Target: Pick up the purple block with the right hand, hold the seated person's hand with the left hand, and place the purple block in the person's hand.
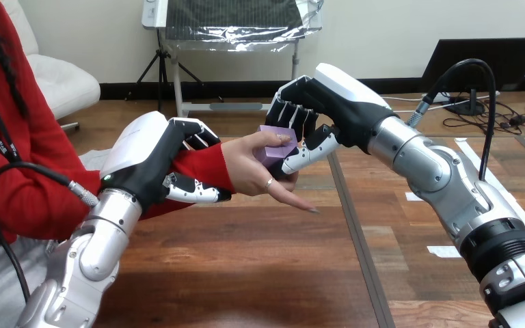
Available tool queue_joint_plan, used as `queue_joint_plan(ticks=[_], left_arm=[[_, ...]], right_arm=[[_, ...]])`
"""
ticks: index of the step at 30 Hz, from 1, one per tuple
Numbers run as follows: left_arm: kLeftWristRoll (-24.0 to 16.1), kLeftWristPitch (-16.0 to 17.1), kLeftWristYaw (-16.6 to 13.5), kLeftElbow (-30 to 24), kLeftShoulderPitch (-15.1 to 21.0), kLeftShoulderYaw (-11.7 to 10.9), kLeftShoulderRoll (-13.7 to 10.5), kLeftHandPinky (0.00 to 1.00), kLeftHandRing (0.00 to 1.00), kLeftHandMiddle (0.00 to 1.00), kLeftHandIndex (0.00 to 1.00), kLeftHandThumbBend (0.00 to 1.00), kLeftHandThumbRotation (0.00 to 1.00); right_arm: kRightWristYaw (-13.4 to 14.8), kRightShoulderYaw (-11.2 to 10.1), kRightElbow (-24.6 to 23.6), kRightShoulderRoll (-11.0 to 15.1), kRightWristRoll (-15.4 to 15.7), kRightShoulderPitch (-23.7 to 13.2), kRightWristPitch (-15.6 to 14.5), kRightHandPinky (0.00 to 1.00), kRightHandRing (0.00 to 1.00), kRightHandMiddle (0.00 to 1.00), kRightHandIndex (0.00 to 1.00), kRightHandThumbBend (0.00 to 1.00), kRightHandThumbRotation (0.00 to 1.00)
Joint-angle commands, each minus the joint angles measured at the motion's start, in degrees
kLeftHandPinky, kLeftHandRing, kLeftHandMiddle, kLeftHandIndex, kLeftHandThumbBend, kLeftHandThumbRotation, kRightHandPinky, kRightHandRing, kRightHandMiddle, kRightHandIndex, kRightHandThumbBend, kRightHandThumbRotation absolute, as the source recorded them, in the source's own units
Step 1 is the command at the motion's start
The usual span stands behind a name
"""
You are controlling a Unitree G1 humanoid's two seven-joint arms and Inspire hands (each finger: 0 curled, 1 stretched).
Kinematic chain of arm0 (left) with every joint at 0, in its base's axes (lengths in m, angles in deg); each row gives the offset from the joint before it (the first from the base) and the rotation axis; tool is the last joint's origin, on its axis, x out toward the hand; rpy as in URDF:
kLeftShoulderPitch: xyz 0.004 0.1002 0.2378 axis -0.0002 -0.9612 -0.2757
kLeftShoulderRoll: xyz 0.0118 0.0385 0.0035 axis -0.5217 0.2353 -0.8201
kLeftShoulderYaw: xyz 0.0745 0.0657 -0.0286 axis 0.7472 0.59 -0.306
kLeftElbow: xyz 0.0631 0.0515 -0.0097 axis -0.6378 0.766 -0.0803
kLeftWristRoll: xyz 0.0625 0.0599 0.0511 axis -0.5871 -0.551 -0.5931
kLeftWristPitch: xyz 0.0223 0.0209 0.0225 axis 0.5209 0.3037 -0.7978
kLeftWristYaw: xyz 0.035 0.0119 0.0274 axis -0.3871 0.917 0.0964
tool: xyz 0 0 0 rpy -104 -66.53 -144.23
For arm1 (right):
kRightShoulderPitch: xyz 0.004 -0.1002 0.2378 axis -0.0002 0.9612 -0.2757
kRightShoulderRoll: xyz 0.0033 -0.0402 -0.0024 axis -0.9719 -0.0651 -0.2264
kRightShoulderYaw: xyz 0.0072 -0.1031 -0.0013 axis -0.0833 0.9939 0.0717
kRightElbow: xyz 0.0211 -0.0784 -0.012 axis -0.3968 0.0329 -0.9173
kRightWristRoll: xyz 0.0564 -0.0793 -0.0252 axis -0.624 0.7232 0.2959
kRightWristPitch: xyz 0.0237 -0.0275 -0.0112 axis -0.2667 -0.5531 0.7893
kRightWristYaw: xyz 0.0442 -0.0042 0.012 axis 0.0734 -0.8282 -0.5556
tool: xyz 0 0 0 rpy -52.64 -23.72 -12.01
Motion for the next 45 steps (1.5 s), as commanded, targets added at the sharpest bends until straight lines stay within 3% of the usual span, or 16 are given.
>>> queue_joint_plan(ticks=[1,6,9,10,15,17,18,19,28,35,45], left_arm=[[2.33,-0.82,2.56,-3.71,2.39,-1.04,-0.99,0.43,0.52,0.59,0.59,0.74,0.00],[2.72,-2.52,5.73,-5.73,1.45,-0.88,-2.15,0.46,0.56,0.63,0.63,0.74,0.00],[1.75,-3.32,6.73,-6.94,0.82,-0.60,-3.00,0.48,0.59,0.65,0.65,0.73,0.07],[1.46,-3.50,7.00,-7.27,0.63,-0.53,-3.23,0.50,0.61,0.67,0.67,0.73,0.14],[0.22,-3.56,7.75,-8.89,-0.57,-0.32,-4.38,0.54,0.65,0.69,0.69,0.75,0.28],[-0.16,-3.85,7.97,-9.61,-1.04,-0.26,-4.67,0.56,0.67,0.71,0.71,0.77,0.39],[-0.20,-3.76,7.99,-9.96,-1.46,-0.34,-4.84,0.56,0.67,0.71,0.71,0.77,0.39],[-0.19,-3.69,8.00,-10.17,-1.73,-0.41,-4.92,0.58,0.68,0.72,0.72,0.80,0.46],[-0.55,-3.87,7.78,-12.83,-4.55,-0.92,-5.59,0.60,0.70,0.75,0.75,0.92,0.69],[-0.40,-3.64,6.78,-14.50,-6.81,-1.62,-5.61,0.59,0.69,0.74,0.75,0.98,0.78],[-0.03,-3.40,5.66,-16.13,-10.10,-2.62,-5.67,0.60,0.70,0.75,0.76,1.00,0.83]], right_arm=[[-0.87,-1.23,-0.90,-0.46,-1.58,-0.19,1.51,0.42,0.47,0.51,0.52,0.72,0.01],[-1.47,-1.59,-0.98,-0.15,-2.07,-0.04,1.68,0.43,0.49,0.53,0.54,0.69,0.08],[-1.80,-1.78,-1.13,0.01,-2.39,0.07,1.41,0.44,0.50,0.54,0.56,0.67,0.18],[-1.94,-1.86,-1.16,0.05,-2.53,0.09,1.29,0.44,0.51,0.55,0.57,0.66,0.27],[-2.47,-2.33,-1.11,0.39,-3.40,0.27,1.38,0.45,0.52,0.56,0.59,0.67,0.46],[-2.64,-2.54,-1.13,0.47,-3.71,0.36,1.38,0.46,0.53,0.57,0.59,0.70,0.58],[-2.81,-2.77,-0.98,0.53,-4.03,0.39,1.56,0.46,0.53,0.57,0.59,0.70,0.58],[-2.94,-2.91,-0.87,0.56,-4.23,0.40,1.69,0.47,0.54,0.58,0.60,0.72,0.67],[-3.39,-3.83,0.14,1.38,-5.53,0.91,4.40,0.51,0.57,0.60,0.62,0.78,0.92],[-3.48,-4.14,0.72,2.11,-5.47,1.46,6.44,0.52,0.58,0.61,0.63,0.85,0.99],[-3.67,-4.76,2.12,2.55,-6.09,2.57,9.04,0.53,0.59,0.61,0.63,0.88,1.00]])
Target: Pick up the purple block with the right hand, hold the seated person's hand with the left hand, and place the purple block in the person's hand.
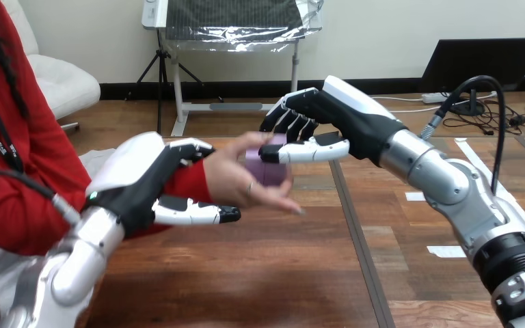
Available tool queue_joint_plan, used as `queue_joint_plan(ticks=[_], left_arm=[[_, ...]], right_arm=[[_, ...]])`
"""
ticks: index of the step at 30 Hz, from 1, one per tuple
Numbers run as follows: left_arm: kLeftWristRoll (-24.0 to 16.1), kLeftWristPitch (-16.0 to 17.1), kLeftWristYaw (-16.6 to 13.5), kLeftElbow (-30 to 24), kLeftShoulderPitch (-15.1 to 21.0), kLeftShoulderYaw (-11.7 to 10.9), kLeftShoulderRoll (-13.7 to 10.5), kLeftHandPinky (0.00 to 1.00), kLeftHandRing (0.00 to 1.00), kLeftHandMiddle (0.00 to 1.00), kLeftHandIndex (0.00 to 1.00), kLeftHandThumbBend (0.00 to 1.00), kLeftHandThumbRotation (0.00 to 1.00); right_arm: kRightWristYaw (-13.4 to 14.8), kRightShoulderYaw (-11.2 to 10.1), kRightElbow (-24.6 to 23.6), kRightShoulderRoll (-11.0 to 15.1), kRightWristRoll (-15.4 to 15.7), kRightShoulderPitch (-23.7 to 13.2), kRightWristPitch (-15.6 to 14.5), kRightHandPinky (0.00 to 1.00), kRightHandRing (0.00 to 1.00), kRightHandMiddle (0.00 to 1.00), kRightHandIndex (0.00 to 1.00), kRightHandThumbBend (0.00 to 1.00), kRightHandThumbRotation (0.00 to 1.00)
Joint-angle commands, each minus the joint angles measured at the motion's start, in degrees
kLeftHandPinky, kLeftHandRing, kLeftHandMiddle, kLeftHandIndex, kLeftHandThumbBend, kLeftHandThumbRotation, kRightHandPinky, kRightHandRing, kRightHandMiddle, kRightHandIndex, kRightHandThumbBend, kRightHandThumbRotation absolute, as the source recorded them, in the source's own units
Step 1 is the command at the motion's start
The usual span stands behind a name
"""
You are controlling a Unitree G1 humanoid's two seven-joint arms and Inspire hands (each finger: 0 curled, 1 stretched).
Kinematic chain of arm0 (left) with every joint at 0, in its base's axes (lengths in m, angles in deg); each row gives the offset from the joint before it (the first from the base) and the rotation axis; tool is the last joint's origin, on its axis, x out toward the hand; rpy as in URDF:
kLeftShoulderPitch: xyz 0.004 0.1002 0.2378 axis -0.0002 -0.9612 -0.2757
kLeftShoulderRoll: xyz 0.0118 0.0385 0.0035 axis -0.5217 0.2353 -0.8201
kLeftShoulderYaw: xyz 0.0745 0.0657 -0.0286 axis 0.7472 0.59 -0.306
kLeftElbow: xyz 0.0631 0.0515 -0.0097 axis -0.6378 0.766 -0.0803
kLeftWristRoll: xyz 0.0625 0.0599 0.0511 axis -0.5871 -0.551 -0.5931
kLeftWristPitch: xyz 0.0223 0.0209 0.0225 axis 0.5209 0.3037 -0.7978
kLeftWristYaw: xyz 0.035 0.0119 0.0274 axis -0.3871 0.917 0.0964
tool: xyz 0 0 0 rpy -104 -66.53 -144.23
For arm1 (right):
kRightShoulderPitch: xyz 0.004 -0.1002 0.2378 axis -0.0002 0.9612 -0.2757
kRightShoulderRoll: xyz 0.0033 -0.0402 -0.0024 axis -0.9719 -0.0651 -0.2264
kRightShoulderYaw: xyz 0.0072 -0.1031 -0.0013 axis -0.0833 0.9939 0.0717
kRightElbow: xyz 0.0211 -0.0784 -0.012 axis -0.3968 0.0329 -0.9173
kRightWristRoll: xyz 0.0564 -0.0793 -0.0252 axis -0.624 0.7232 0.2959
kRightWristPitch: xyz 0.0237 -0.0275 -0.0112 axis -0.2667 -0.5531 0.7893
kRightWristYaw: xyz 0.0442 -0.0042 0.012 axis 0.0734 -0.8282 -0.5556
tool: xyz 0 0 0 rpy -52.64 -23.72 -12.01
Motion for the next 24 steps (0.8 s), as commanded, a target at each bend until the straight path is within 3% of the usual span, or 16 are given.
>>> queue_joint_plan(ticks=[1,17,20,24], left_arm=[[0.56,0.32,-1.70,-2.77,-0.91,-2.04,-0.51,0.60,0.70,0.75,0.76,1.00,0.83],[1.98,0.23,-3.40,-7.31,-8.33,-3.82,0.56,0.65,0.77,0.80,0.80,1.00,0.85],[1.45,-0.04,-4.44,-8.42,-9.91,-3.97,1.07,0.66,0.78,0.81,0.81,1.00,0.85],[-0.08,0.77,-8.57,-9.27,-12.47,-4.09,2.47,0.66,0.77,0.80,0.80,1.00,0.86]], right_arm=[[0.23,-2.25,0.73,0.90,-1.56,-0.27,1.40,0.53,0.59,0.61,0.63,0.88,1.00],[-0.94,-3.77,0.27,1.32,-4.32,2.95,2.35,0.52,0.60,0.63,0.65,0.93,1.00],[-1.70,-4.54,-0.17,1.20,-5.48,3.84,2.46,0.51,0.60,0.64,0.66,0.93,1.00],[-2.65,-5.20,-1.79,1.47,-6.73,5.49,2.03,0.51,0.60,0.64,0.66,0.92,1.00]])
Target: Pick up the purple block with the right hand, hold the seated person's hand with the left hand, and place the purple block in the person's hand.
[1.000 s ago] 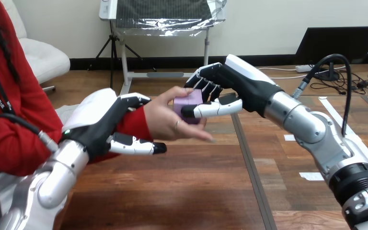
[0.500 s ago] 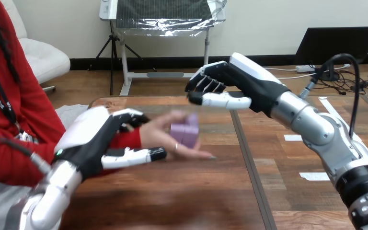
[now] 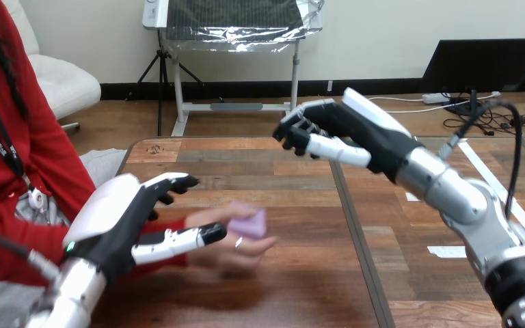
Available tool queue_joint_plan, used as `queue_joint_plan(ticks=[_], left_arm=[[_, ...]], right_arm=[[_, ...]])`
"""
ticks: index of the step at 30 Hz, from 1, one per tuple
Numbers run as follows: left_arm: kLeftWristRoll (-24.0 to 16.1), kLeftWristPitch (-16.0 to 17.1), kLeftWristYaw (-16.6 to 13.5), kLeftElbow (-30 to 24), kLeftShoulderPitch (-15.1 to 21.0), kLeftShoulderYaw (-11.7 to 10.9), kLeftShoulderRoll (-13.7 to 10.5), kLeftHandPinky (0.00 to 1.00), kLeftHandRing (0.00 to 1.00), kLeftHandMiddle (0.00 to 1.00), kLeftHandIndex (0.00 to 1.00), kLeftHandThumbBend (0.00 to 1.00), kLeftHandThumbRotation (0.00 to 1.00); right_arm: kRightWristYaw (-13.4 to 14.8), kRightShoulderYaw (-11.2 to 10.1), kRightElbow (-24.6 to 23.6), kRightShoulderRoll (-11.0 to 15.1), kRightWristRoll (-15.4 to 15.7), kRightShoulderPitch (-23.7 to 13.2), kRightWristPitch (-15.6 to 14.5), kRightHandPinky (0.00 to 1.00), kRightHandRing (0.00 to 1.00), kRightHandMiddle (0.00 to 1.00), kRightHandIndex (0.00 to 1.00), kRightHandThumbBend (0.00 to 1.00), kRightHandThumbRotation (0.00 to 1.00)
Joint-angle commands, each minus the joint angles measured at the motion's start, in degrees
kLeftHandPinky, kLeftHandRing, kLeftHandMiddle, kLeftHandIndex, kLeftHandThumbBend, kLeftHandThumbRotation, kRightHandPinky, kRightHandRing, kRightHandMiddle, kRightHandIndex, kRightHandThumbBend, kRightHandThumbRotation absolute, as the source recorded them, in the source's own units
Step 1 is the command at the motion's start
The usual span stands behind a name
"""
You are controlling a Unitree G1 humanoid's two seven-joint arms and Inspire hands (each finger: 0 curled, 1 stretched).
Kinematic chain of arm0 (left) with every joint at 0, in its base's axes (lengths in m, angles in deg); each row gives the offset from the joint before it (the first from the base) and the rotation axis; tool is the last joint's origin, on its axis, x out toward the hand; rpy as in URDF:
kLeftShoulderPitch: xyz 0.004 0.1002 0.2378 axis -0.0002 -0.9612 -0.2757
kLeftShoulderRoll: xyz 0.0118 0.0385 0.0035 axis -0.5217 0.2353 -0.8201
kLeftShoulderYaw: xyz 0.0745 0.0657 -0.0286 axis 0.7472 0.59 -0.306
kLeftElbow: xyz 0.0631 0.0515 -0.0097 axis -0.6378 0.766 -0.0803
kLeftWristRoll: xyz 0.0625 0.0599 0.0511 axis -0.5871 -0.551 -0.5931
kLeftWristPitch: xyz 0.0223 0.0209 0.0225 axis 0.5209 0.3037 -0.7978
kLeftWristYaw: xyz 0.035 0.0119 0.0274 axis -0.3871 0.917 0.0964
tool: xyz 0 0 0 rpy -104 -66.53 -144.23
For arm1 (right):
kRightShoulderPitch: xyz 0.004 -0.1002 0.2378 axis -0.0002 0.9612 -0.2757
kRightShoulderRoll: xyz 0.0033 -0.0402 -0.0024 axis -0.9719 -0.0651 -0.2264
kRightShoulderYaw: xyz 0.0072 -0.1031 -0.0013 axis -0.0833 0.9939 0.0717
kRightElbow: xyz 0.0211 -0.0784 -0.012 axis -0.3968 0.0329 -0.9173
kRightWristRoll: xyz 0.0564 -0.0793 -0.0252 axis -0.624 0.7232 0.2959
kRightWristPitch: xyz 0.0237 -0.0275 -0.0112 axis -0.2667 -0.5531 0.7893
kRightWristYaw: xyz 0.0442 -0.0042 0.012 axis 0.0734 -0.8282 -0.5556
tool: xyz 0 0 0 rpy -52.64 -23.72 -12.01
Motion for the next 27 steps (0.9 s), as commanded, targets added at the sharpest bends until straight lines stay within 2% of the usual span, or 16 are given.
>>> queue_joint_plan(ticks=[1,6,11,14,18,20,24,26,27], left_arm=[[-1.29,0.97,-5.20,-4.10,-1.27,-1.59,2.18,0.66,0.77,0.80,0.80,1.00,0.87],[-2.06,1.12,-9.89,-5.03,-4.39,-1.82,4.71,0.65,0.76,0.79,0.78,0.96,0.93],[-1.18,2.25,-13.19,-5.73,-7.20,-2.07,6.88,0.64,0.74,0.78,0.77,0.85,0.98],[1.15,4.44,-14.44,-6.28,-9.28,-2.40,8.46,0.63,0.74,0.78,0.77,0.81,0.99],[7.24,9.77,-15.26,-6.38,-12.44,-3.07,11.41,0.63,0.75,0.78,0.77,0.76,1.00],[9.24,11.60,-15.31,-6.41,-13.61,-3.19,12.31,0.64,0.76,0.78,0.76,0.75,1.00],[12.61,15.64,-15.26,-6.97,-16.96,-3.02,13.83,0.66,0.77,0.79,0.76,0.73,1.00],[13.54,17.53,-15.09,-6.94,-18.08,-3.01,14.20,0.66,0.76,0.79,0.75,0.70,1.00],[14.40,18.66,-14.86,-7.17,-19.13,-2.93,14.55,0.66,0.76,0.79,0.75,0.69,1.00]], right_arm=[[-0.97,-2.62,-2.11,0.84,-2.52,1.22,0.53,0.51,0.60,0.65,0.66,0.92,1.00],[-2.26,-3.82,-4.73,1.05,-4.31,3.91,0.29,0.51,0.61,0.66,0.68,0.92,1.00],[-3.30,-5.00,-8.16,0.98,-6.04,7.20,-0.34,0.51,0.63,0.69,0.71,0.87,1.00],[-4.02,-5.54,-9.82,0.89,-7.24,9.54,-0.02,0.52,0.64,0.71,0.73,0.85,1.00],[-5.65,-6.45,-13.87,0.03,-10.26,14.30,-0.82,0.54,0.67,0.73,0.76,0.84,1.00],[-5.81,-6.68,-15.34,-0.32,-11.08,16.11,-1.24,0.57,0.69,0.75,0.79,0.87,1.00],[-5.73,-7.18,-17.33,-2.00,-13.60,20.94,0.65,0.59,0.71,0.77,0.82,0.86,1.00],[-5.59,-7.32,-18.47,-2.66,-14.51,22.83,0.67,0.61,0.73,0.78,0.84,0.85,1.00],[-5.59,-7.53,-19.85,-3.74,-16.01,24.65,-0.15,0.62,0.74,0.78,0.85,0.85,1.00]])
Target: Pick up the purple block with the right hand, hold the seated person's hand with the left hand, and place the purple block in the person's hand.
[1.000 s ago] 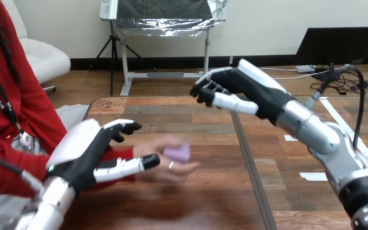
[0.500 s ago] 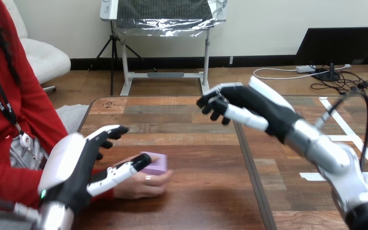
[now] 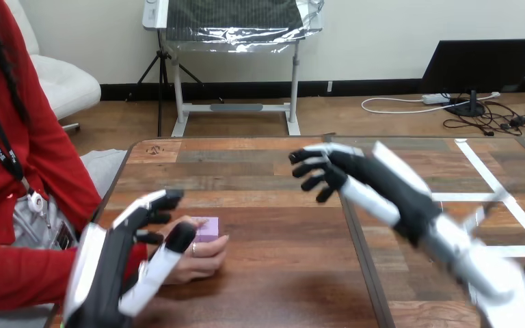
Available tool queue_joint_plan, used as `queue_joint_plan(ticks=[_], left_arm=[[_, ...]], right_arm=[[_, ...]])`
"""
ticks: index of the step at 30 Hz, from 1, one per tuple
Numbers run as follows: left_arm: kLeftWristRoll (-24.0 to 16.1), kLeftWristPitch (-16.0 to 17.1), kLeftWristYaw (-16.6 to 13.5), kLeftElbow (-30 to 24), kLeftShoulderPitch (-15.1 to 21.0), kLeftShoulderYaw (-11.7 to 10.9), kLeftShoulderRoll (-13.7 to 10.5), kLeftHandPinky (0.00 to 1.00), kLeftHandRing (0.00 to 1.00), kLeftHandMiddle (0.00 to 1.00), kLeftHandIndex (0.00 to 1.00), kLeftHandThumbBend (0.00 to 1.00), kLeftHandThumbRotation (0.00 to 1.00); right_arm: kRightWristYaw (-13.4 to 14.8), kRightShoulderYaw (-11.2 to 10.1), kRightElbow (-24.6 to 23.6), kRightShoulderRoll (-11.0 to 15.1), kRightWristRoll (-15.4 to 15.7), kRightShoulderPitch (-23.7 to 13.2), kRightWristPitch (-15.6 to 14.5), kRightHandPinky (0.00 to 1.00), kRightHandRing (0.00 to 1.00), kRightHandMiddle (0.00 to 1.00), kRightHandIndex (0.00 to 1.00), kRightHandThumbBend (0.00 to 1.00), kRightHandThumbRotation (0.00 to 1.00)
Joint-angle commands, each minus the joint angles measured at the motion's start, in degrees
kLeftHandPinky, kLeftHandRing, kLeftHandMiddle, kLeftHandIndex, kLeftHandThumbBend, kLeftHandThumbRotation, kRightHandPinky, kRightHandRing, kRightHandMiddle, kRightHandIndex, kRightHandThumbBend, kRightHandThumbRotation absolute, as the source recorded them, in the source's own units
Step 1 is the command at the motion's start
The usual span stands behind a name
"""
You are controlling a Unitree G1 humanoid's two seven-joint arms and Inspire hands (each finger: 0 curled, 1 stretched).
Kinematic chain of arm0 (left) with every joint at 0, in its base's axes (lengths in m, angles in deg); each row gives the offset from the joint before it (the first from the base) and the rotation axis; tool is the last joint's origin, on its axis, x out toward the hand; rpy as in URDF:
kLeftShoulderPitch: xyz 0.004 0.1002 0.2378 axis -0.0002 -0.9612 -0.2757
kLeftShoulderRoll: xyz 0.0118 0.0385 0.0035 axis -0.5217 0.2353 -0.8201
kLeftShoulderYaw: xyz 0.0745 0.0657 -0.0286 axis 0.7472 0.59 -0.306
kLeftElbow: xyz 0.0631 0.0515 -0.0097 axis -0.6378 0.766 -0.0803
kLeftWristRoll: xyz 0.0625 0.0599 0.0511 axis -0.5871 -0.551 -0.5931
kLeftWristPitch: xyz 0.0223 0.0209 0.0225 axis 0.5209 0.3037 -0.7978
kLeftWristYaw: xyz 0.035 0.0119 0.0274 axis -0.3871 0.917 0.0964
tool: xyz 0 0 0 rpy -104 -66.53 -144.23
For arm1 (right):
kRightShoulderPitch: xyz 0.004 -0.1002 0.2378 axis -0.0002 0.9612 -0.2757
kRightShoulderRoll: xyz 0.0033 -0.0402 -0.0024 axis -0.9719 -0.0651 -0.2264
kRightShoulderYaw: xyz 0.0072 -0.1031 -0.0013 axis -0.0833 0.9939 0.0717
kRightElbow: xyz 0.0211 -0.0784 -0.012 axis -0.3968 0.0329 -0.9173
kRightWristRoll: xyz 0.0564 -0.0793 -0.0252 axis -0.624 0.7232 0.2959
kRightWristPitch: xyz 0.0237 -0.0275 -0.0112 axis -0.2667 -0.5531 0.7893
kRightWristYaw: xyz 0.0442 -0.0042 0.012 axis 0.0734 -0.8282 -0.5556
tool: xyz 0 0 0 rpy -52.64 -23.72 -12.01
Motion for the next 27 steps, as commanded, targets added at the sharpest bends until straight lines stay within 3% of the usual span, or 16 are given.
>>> queue_joint_plan(ticks=[1,11,17,27], left_arm=[[3.64,5.83,-0.33,-3.29,-2.23,-0.86,1.82,0.66,0.76,0.79,0.75,0.67,1.00],[9.04,10.18,2.95,-6.70,-9.68,-0.20,3.35,0.65,0.76,0.78,0.73,0.60,1.00],[13.15,11.99,6.11,-8.31,-13.10,-0.43,3.06,0.64,0.75,0.76,0.73,0.59,1.00],[17.55,12.75,9.31,-11.21,-16.95,-1.45,3.42,0.65,0.75,0.76,0.74,0.60,1.00]], right_arm=[[0.10,-2.05,-6.44,-3.71,-4.95,5.70,-0.41,0.62,0.74,0.78,0.85,0.85,1.00],[1.10,-1.97,-15.91,-9.58,-12.13,18.50,-4.43,0.68,0.80,0.84,0.93,0.86,1.00],[1.78,-1.70,-19.24,-12.38,-12.98,24.73,-3.27,0.75,0.84,0.87,0.95,0.83,1.00],[-1.10,-1.23,-24.20,-15.90,-17.67,32.24,-2.82,0.87,0.90,0.92,0.95,0.74,1.00]])
